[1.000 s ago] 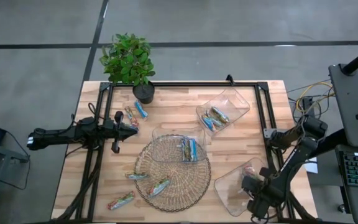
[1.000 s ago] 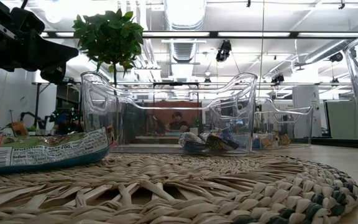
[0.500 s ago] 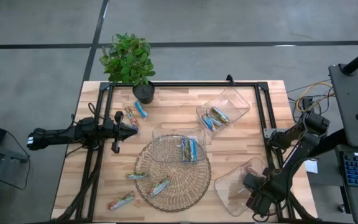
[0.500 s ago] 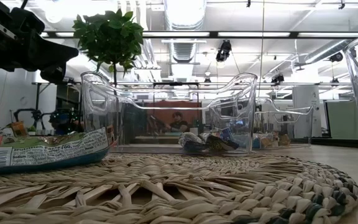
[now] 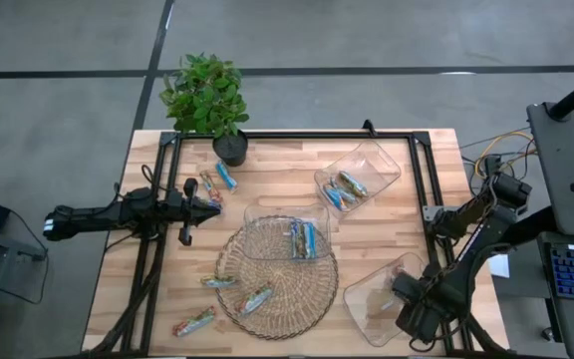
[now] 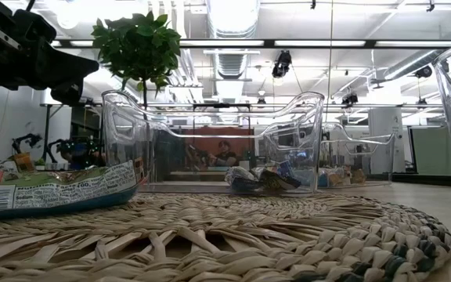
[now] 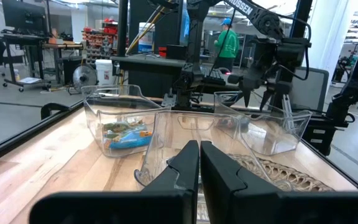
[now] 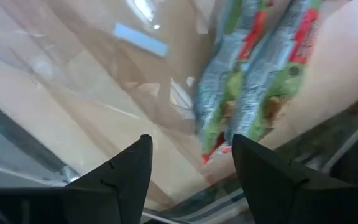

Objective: Pick and place Granola Bars by type
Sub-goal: Put the red granola bar into the bottom transparent bin

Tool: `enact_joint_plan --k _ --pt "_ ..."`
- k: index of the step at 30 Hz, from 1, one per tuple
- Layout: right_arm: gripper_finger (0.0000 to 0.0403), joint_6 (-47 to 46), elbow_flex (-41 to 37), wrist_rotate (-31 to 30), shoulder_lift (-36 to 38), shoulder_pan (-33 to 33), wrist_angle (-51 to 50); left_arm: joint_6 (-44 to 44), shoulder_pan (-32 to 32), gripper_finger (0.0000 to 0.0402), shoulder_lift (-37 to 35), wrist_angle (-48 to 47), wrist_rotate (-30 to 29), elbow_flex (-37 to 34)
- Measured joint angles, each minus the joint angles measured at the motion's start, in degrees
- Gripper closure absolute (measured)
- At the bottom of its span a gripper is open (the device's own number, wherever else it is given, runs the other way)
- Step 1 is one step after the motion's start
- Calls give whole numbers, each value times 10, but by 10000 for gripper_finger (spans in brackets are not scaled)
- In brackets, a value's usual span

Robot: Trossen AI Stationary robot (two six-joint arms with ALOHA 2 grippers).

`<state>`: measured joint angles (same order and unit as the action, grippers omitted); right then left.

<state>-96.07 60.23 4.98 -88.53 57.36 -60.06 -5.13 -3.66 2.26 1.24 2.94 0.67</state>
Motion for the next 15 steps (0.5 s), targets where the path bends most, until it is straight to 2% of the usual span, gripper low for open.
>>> enact_joint_plan --k 7,15 --pt "191 2 27 -63 25 -2 -67 0 0 402 0 0 0 0" --pt "191 24 64 -76 43 -17 -105 0 0 402 0 0 0 0"
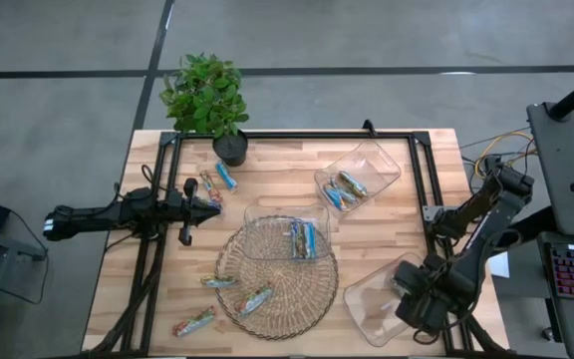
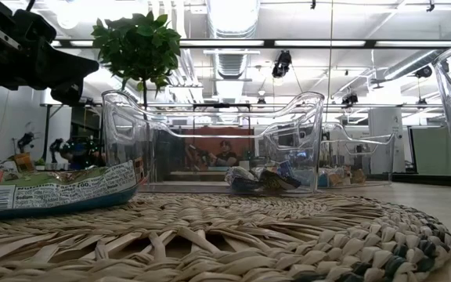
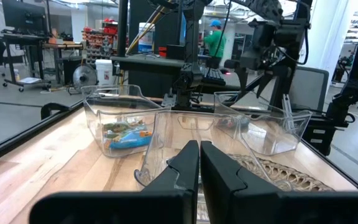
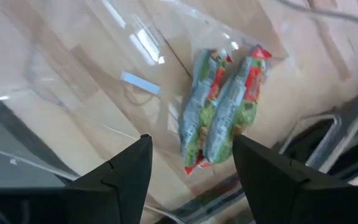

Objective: Pick and place Granola Bars by type
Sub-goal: Put the red granola bar into the bottom transparent bin

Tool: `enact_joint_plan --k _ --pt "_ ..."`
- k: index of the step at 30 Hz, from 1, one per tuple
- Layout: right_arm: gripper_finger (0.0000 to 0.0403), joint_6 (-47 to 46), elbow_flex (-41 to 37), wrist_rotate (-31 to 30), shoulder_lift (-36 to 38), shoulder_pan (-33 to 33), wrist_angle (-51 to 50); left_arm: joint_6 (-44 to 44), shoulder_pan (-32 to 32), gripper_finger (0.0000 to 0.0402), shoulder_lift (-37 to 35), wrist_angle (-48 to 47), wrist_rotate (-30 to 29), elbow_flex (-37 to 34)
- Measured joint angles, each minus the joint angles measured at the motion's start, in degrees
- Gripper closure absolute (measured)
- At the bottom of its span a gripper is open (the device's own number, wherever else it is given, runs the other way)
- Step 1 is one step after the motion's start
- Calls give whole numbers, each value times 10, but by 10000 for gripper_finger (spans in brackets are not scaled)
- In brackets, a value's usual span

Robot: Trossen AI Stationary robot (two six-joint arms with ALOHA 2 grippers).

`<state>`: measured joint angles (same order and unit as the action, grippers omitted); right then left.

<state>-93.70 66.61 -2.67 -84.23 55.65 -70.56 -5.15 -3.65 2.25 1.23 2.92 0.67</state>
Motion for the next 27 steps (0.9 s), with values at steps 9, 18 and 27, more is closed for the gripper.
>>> enact_joint_plan --k 9,18,27 --pt "190 7 27 -51 1 -16 2 0 0 402 0 0 0 0" --pt "190 46 28 -53 0 -50 2 0 0 402 0 0 0 0" --pt "190 116 28 -290 1 -61 2 4 0 402 0 1 0 0"
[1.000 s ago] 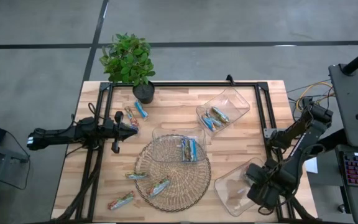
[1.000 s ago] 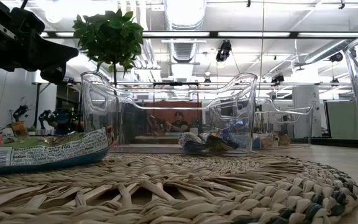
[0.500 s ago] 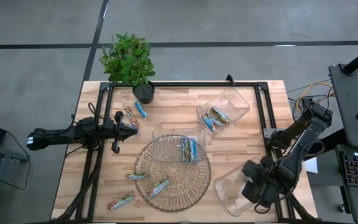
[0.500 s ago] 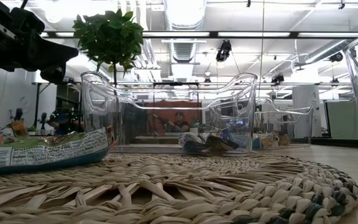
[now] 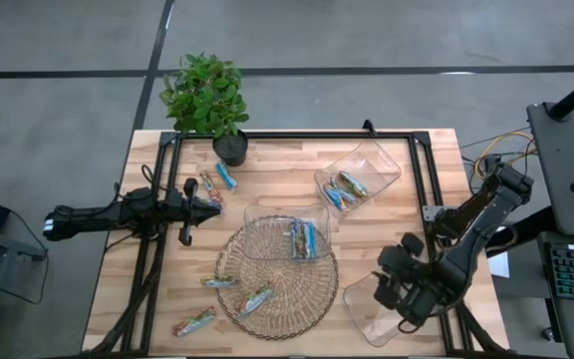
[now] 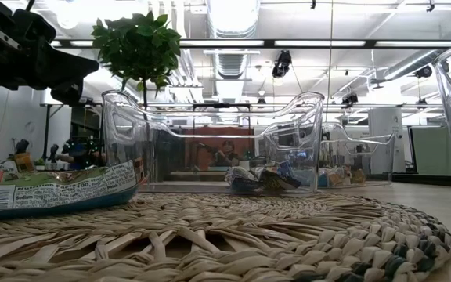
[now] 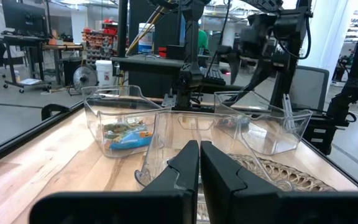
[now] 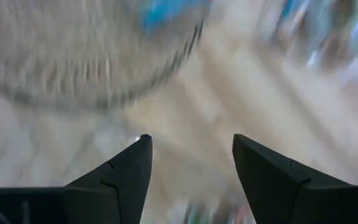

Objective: Pick and place Granola Bars by type
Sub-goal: Put the red granola bar into the bottom transparent bin

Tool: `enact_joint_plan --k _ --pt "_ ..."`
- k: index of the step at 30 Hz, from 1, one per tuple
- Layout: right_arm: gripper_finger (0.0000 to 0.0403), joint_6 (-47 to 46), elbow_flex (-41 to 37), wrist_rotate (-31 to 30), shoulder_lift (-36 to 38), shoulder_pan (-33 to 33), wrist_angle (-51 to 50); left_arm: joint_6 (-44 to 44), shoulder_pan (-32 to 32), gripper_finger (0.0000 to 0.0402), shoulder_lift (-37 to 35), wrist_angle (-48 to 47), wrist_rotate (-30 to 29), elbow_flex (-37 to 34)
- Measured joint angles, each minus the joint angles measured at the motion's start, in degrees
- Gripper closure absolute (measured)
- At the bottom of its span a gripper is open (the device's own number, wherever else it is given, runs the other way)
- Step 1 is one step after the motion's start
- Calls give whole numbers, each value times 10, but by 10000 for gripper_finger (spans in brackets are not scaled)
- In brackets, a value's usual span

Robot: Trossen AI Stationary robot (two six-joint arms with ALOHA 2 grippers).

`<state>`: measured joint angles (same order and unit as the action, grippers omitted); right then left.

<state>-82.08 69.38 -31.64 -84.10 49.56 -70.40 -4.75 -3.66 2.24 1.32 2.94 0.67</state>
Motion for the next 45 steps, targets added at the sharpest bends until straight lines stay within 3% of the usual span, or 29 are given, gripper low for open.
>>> enact_joint_plan --k 9,13,19,27,34,45 --pt "190 -19 -38 -196 33 -5 3 0 0 402 0 0 0 0" --pt "190 -37 -97 -231 81 -5 22 0 0 402 0 0 0 0" --pt "190 62 -231 -288 193 -5 190 0 0 402 0 0 0 0" --pt "191 303 -397 -294 349 -5 445 0 0 402 0 0 0 0" --pt "191 485 -496 -270 466 -8 596 0 0 402 0 -1 0 0" --pt "192 605 -607 -140 576 -70 703 0 0 402 0 -1 0 0"
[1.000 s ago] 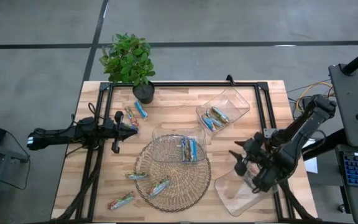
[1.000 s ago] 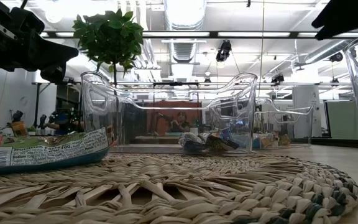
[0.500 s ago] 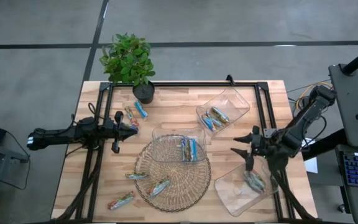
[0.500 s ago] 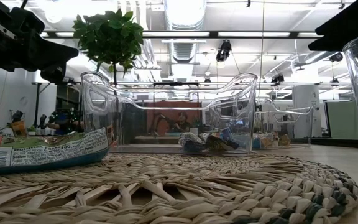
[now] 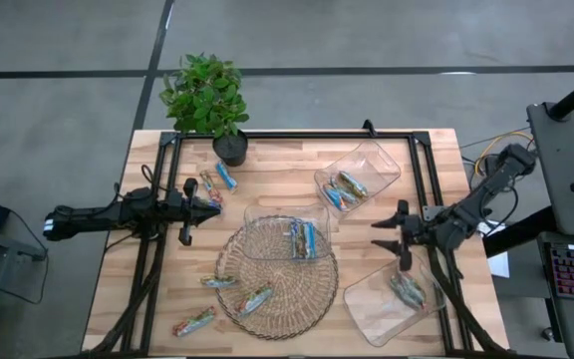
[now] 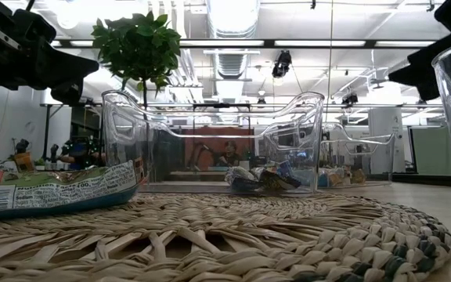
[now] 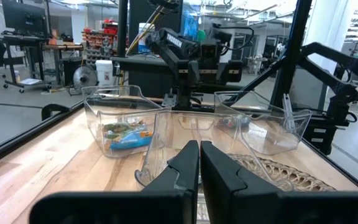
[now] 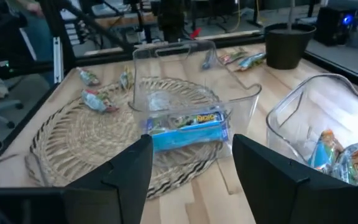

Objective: Pick and place Granola Bars by type
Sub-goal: Put the red granola bar into the bottom transparent bin

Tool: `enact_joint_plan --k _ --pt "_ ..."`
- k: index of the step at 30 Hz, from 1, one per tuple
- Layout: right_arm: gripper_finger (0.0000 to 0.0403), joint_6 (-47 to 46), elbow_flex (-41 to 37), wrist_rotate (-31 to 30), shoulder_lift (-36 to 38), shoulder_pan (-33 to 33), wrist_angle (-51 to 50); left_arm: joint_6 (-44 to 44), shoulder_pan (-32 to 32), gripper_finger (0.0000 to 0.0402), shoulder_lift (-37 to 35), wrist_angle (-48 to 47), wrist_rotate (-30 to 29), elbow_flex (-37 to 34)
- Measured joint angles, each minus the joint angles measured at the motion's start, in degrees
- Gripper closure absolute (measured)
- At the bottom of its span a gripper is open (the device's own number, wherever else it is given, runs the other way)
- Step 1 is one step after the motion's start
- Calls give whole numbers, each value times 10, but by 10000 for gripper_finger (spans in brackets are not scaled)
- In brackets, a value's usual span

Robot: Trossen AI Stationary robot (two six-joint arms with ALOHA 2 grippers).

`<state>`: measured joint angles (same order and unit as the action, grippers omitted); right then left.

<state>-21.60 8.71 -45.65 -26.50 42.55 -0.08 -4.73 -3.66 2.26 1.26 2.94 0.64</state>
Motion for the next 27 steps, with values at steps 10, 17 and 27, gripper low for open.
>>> enact_joint_plan --k 10,17,27 --pt "193 84 -82 58 6 -65 204 0 0 402 0 0 0 0" --pt "193 181 -82 36 7 -81 213 0 0 402 0 0 0 0" --pt "193 117 -82 30 10 -95 228 0 0 402 0 0 0 0"
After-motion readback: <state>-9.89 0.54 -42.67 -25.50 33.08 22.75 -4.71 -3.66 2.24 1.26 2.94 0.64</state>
